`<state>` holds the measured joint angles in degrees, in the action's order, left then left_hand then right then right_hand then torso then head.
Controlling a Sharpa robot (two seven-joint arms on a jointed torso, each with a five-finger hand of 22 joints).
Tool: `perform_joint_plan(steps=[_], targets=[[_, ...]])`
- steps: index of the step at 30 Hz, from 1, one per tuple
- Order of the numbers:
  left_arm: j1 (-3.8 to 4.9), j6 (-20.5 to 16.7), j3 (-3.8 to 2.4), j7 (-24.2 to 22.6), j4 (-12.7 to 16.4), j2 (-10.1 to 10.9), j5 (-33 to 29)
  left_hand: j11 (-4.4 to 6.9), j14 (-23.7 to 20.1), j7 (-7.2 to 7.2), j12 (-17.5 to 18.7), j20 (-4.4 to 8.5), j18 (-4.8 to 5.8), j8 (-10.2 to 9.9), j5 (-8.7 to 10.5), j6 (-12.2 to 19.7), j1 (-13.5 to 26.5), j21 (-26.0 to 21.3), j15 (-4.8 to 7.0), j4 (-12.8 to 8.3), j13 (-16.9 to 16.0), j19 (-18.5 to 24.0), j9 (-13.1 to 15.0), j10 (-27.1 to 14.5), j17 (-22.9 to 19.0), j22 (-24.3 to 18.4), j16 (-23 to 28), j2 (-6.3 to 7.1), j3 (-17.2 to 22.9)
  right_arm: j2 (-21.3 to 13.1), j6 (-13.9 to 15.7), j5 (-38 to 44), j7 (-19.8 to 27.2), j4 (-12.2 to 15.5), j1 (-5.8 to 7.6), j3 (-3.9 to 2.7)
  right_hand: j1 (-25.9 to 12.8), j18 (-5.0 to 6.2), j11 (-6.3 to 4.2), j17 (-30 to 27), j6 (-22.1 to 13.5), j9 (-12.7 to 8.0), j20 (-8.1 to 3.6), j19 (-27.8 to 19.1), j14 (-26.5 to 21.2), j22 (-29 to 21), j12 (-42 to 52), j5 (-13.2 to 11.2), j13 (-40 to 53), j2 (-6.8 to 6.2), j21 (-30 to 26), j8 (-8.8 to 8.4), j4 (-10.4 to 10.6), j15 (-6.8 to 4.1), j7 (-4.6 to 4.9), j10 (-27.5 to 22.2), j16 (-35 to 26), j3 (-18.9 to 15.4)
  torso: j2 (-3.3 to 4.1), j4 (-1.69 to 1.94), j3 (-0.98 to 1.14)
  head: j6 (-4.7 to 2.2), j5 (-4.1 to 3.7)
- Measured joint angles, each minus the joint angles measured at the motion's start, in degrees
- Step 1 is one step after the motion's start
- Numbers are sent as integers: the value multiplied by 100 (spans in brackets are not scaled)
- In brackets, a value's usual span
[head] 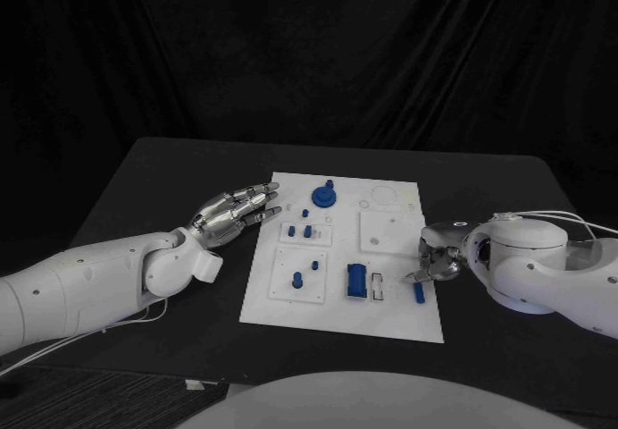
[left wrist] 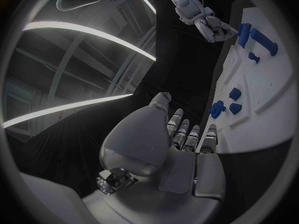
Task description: Assemble the parts on the task board
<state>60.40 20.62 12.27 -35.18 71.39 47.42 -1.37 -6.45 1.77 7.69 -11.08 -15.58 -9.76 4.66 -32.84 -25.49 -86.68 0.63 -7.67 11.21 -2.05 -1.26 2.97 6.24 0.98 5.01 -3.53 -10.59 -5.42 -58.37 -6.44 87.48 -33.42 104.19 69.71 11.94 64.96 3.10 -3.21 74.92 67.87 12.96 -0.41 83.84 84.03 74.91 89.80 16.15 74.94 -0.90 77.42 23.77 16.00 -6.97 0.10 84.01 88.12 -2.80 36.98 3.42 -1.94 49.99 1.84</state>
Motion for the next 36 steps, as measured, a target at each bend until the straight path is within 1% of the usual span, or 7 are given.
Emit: perform_joint_plan(steps=[10, 18, 24, 26, 30, 32, 36], targets=[[-7, 7, 0, 35, -14, -19, 0, -15, 0, 0, 1, 0, 1, 0, 0, 0, 0, 0, 0, 0, 0, 0, 0, 15, 0, -17, 0, 0, 0, -2, -114, 75, -20, 22, -80, 1, -44, 1, 0, 0, -206, 27, 0, 0, -3, 0, 0, 74, -1, -1, -246, -322, -44, 3, 110, 0, -160, -44, 2, 2, -1, 0, -10], [-15, 15, 2, 54, -19, -32, 0, -20, 0, 0, 1, 0, 0, 0, 0, 0, 0, 0, 0, -16, 1, 0, -1, 20, 0, -23, 0, 0, 16, 5, -171, 106, -25, 16, -156, -22, 272, 1, 145, -1, -523, 89, 76, 13, 8, -1, 0, 1154, -1, -31, -545, -747, -297, 131, 239, -1, -266, 116, 2, 1, -1, 0, 4], [-20, 18, 0, 63, -19, -32, 0, -20, 0, 0, 1, 0, 1, 0, 0, 0, 0, 0, 0, -16, 1, 0, 0, 20, -1, -23, 0, 0, 16, 2, -67, 29, -10, 33, -191, -35, 734, 2, 157, -1, -603, 302, 115, 11, -1, -1, 0, 2510, -1, -138, -763, -748, -765, 169, 309, 9, -293, 550, 1, 1, -1, 0, 20], [-23, 18, 0, 65, -19, -32, 0, -20, 0, 0, 2, 0, 1, 0, 0, 0, 0, 0, 0, -16, 1, 0, 3, 20, -1, -22, 0, 0, 16, -9, 3, -7, -8, 40, -200, -31, 830, 61, 175, -1, -603, 308, 115, 11, -5, 1, 0, 2718, -2, -175, -822, -748, -787, 184, 309, 8, -318, 576, 1, 1, -1, 0, 23], [-29, 21, 0, 69, -25, -34, 0, -20, 0, 0, 4, 0, 0, 0, 0, 0, 0, 0, 0, -32, 2, 0, 3, 20, -1, -22, 0, 0, 32, -38, 240, -105, -1, 50, -207, -30, 1043, 97, 232, -1, -605, 308, 115, 11, -5, 4, 0, 1679, -2, -380, -941, -937, -265, 202, 311, -2, -360, 1110, 2, 1, -1, 0, 23], [-34, 22, 0, 71, -30, -39, 0, -20, 0, 0, 4, 0, 1, 0, -28, 0, 0, 0, 0, -32, 1, 0, 3, 20, -1, -22, 0, 0, 32, -45, 392, -198, 9, 52, -214, -28, 675, 95, 241, -1, -625, 424, 156, 11, -6, 3, 0, 1483, -2, -792, -1010, -980, -550, 204, 337, -9, -360, 2256, 2, 2, -1, 0, 22], [-42, 23, 0, 74, -34, -44, 0, -20, 0, 0, 4, 0, 1, 0, -28, 0, 0, 0, 0, -32, 2, 0, 3, 20, -1, -22, 0, 0, 32, -68, 636, -445, 34, 54, -230, -13, 475, 95, 240, -1, -675, 578, 156, 11, -6, 3, 0, 1325, -2, -922, -1087, -925, -629, 205, 388, -11, -399, 2584, 2, 3, -1, 0, 27]])
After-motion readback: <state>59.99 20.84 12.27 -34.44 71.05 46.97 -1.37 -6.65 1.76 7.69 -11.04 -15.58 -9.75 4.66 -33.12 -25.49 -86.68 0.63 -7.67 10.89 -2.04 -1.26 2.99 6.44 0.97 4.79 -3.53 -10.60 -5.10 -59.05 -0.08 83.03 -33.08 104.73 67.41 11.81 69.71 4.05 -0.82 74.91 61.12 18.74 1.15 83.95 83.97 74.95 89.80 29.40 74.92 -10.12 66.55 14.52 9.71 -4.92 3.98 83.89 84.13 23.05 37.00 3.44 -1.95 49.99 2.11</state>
